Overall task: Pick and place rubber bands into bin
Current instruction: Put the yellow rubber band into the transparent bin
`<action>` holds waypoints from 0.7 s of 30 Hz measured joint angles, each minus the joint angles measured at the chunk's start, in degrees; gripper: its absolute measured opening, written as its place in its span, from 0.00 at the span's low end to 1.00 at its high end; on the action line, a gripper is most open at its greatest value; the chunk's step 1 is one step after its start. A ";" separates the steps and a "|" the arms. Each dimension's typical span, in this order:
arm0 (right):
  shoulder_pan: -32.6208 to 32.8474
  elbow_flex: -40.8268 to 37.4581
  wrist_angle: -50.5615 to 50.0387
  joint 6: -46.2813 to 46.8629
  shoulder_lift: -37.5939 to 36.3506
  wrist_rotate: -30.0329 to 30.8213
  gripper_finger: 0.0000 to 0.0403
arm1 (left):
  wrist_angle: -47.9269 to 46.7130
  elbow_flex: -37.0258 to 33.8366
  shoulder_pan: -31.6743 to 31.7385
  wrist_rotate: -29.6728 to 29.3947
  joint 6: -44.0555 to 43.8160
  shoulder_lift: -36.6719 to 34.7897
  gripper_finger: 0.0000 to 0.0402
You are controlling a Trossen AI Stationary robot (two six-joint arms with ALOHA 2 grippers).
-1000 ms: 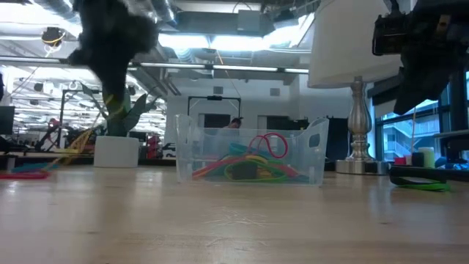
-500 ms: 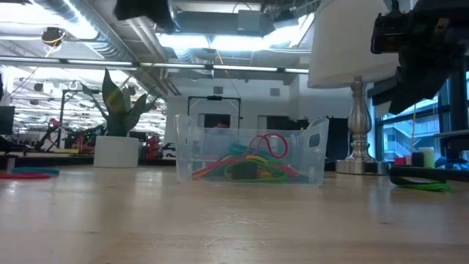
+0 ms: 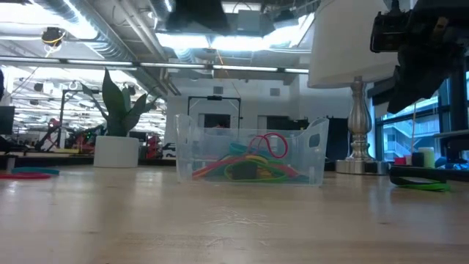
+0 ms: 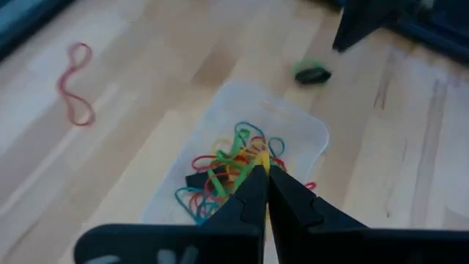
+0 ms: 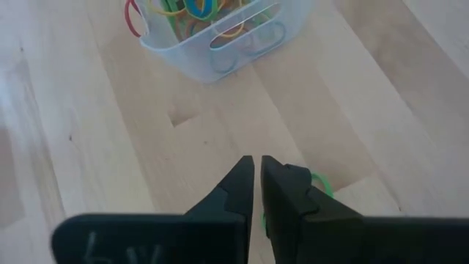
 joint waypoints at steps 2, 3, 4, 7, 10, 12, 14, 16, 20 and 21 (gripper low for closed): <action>0.00 0.00 0.14 0.02 0.00 0.00 0.08 | 0.48 0.03 0.59 1.67 1.28 2.88 0.01; 0.00 0.00 0.14 0.15 0.00 -0.01 0.08 | 0.72 0.01 0.91 2.49 1.75 4.51 0.01; 0.00 0.00 0.16 0.17 0.00 0.00 0.08 | 0.96 0.01 1.17 3.39 2.02 6.10 0.01; 0.00 0.00 0.38 0.22 0.00 -0.02 0.08 | 1.00 -0.01 1.80 6.44 2.81 10.53 0.01; 0.00 0.00 0.38 0.29 0.00 -0.02 0.08 | 0.98 -0.05 2.23 9.22 3.22 14.81 0.01; 0.00 0.00 0.40 0.33 0.00 -0.02 0.08 | 1.53 -0.05 2.43 10.78 3.09 17.23 0.01; 0.00 0.00 0.38 0.35 0.00 -0.02 0.08 | 1.42 -0.05 2.57 13.00 3.06 18.96 0.02; 0.00 0.00 0.40 0.35 0.00 -0.03 0.08 | 1.95 -0.03 2.78 15.09 2.95 20.50 0.05; 0.00 0.00 0.47 0.37 0.02 -0.04 0.08 | 2.06 -0.05 2.76 16.59 2.95 22.04 0.14; 0.00 0.00 0.52 0.37 0.02 -0.04 0.08 | 1.95 -0.05 2.76 16.39 2.93 22.17 0.16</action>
